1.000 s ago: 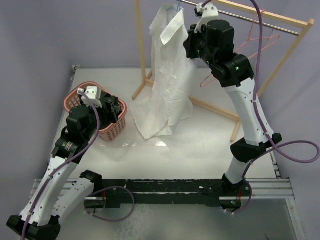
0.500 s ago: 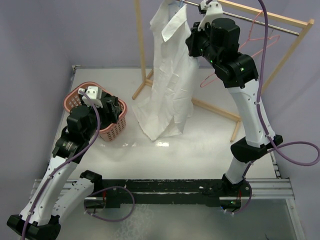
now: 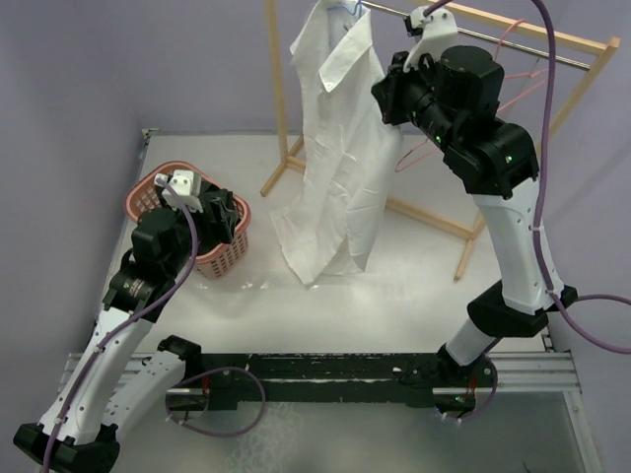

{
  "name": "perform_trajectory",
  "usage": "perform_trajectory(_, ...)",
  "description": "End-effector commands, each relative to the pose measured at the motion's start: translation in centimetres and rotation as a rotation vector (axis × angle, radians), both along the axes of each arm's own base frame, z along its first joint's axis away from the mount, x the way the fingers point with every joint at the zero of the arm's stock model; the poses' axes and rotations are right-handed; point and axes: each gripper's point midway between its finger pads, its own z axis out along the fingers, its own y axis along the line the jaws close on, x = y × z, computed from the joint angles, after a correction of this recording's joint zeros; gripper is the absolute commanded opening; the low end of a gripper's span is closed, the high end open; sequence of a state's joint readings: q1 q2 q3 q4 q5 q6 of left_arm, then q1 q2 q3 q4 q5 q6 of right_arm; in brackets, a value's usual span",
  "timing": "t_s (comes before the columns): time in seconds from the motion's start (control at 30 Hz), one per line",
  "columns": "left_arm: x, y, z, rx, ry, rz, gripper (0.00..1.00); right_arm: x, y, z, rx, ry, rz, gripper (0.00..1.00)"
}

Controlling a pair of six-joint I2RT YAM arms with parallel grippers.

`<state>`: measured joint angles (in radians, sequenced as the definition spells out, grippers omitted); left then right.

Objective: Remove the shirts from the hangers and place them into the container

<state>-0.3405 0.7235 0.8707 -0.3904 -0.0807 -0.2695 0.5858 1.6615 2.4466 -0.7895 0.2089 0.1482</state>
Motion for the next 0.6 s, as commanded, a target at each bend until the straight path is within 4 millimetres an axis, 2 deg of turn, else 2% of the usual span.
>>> perform_trajectory(0.0,0.1,-0.2,1.6,-0.014,-0.049,-0.014,0.76,-2.8,-1.3,5.4,0.068,-0.146,0.026,0.00)
perform_trajectory(0.07,0.0,-0.2,1.6,-0.015,-0.052,-0.015,0.76,-3.3,-1.2,5.3,0.069,-0.137,0.044,0.00)
perform_trajectory(0.2,-0.2,-0.2,2.2,-0.017,-0.075,-0.021,0.77,-5.0,-0.6,3.4,0.050,-0.071,0.106,0.00)
perform_trajectory(0.33,-0.9,-0.6,3.3,-0.023,-0.133,-0.066,0.81,-7.6,1.2,0.4,0.030,-0.007,0.220,0.00)
perform_trajectory(0.4,-1.3,-0.7,3.9,-0.029,-0.170,-0.083,0.83,-9.2,2.5,-1.1,0.000,0.015,0.293,0.00)
perform_trajectory(0.43,-1.5,-0.8,4.2,-0.030,-0.185,-0.089,0.83,-9.9,3.2,-2.5,-0.022,0.042,0.337,0.00)
perform_trajectory(0.57,-2.2,-0.5,5.2,-0.037,-0.237,-0.089,0.84,-13.4,4.7,-5.5,-0.017,0.097,0.492,0.00)
